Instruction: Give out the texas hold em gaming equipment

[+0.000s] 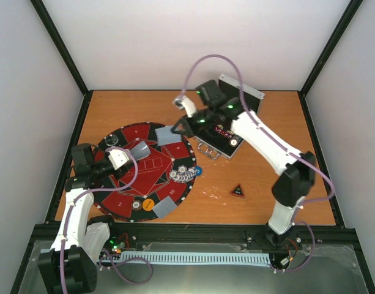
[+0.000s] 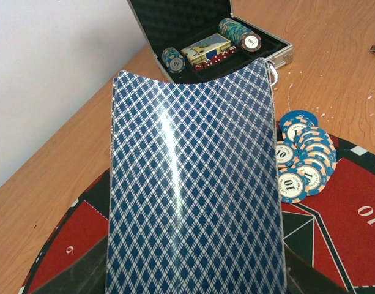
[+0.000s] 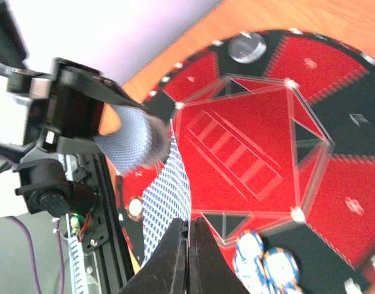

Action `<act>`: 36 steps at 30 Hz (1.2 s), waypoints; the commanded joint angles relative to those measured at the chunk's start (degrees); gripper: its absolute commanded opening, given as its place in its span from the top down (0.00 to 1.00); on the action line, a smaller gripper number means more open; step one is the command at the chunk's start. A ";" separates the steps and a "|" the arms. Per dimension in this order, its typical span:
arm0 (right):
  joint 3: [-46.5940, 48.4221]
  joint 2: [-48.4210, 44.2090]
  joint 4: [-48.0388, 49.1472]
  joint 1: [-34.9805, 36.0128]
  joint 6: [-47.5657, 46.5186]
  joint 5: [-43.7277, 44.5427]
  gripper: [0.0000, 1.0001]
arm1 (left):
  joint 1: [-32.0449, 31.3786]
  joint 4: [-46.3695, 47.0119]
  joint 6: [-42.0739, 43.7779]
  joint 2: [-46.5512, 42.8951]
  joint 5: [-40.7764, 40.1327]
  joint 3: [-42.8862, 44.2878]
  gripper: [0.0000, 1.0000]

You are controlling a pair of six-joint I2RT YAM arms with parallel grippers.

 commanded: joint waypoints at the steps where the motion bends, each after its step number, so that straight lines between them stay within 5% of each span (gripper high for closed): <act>1: -15.46 -8.49 5.51 -8.43 9.62 1.36 0.97 | 0.30 2.19 0.81 -0.41 2.81 0.13 0.56; 10: -44.22 -12.38 7.43 -12.83 13.68 3.87 0.97 | 0.27 2.75 0.97 0.07 3.28 0.11 0.56; 21: -48.66 -7.50 7.70 -15.03 9.00 5.46 0.97 | 0.19 2.65 1.03 -0.35 3.63 0.04 0.56; 23: -47.36 -6.59 6.62 -15.03 8.51 7.58 0.87 | 0.14 2.25 1.27 -0.40 3.55 0.13 0.56; 26: -44.40 -6.48 3.14 -15.04 8.20 14.30 0.56 | 0.13 1.90 1.60 -0.46 3.63 0.19 0.56; 32: -36.76 -9.56 -1.06 -14.52 8.91 23.33 0.36 | -0.23 0.75 3.12 -0.28 4.41 0.28 0.56; 36: -31.45 -11.90 3.06 -9.13 7.64 21.01 0.26 | -0.97 -0.54 4.56 -0.34 4.35 0.39 0.56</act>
